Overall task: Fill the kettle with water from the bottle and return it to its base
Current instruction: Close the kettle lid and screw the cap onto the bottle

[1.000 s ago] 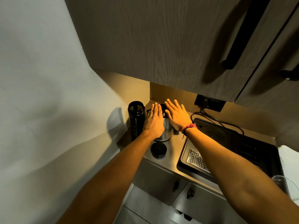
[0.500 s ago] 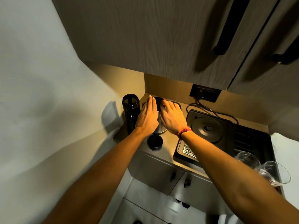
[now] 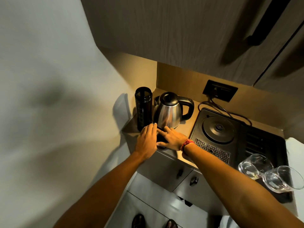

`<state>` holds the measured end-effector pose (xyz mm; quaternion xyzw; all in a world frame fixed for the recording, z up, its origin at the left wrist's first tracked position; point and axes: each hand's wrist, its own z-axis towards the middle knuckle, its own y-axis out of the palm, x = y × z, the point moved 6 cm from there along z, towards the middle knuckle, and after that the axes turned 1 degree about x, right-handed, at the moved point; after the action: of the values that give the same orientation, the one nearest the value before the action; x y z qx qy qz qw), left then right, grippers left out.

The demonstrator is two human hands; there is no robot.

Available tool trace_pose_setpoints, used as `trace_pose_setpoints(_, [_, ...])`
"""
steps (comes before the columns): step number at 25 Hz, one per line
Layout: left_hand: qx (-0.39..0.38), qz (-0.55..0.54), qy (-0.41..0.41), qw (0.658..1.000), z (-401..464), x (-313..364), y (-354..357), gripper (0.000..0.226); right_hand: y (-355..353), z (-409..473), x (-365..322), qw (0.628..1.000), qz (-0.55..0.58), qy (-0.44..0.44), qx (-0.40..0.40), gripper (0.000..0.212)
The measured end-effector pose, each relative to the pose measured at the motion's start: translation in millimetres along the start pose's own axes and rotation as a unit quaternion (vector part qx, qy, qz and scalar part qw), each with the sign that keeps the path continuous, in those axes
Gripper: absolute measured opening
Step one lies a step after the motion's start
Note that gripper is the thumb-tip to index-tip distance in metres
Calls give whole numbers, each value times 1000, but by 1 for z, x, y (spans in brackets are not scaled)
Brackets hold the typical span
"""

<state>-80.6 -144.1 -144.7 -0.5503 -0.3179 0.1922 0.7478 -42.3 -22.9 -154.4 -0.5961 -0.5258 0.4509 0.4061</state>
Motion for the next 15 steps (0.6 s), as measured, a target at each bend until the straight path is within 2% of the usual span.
trace_pose_setpoints(3, [72, -21, -72, 995, -6, -17, -18, 51, 5, -9, -6, 999, -6, -35, 3, 89])
trace_pose_setpoints(5, [119, -39, -139, 982, -5, -32, -31, 43, -8, -14, -10, 998, 5, -48, 51, 87])
trace_pose_setpoints(8, [174, -85, -230, 954, -6, -57, -50, 63, -74, -20, -11, 960, 69, -30, 270, 89])
trace_pose_setpoints(10, [198, -161, -242, 936, -1, -64, -59, 77, -120, -17, -11, 921, 129, -13, 366, 90])
trace_pose_setpoints(12, [197, -230, -231, 925, 13, -68, -70, 87, -160, -5, -23, 904, 173, 2, 390, 90])
trace_pose_setpoints(13, [182, -270, -224, 919, 25, -69, -74, 92, -177, 4, -29, 909, 179, -1, 377, 88])
trace_pose_setpoints(15, [147, -364, -210, 895, 41, -64, -83, 98, -200, 20, -46, 931, 121, -20, 343, 82])
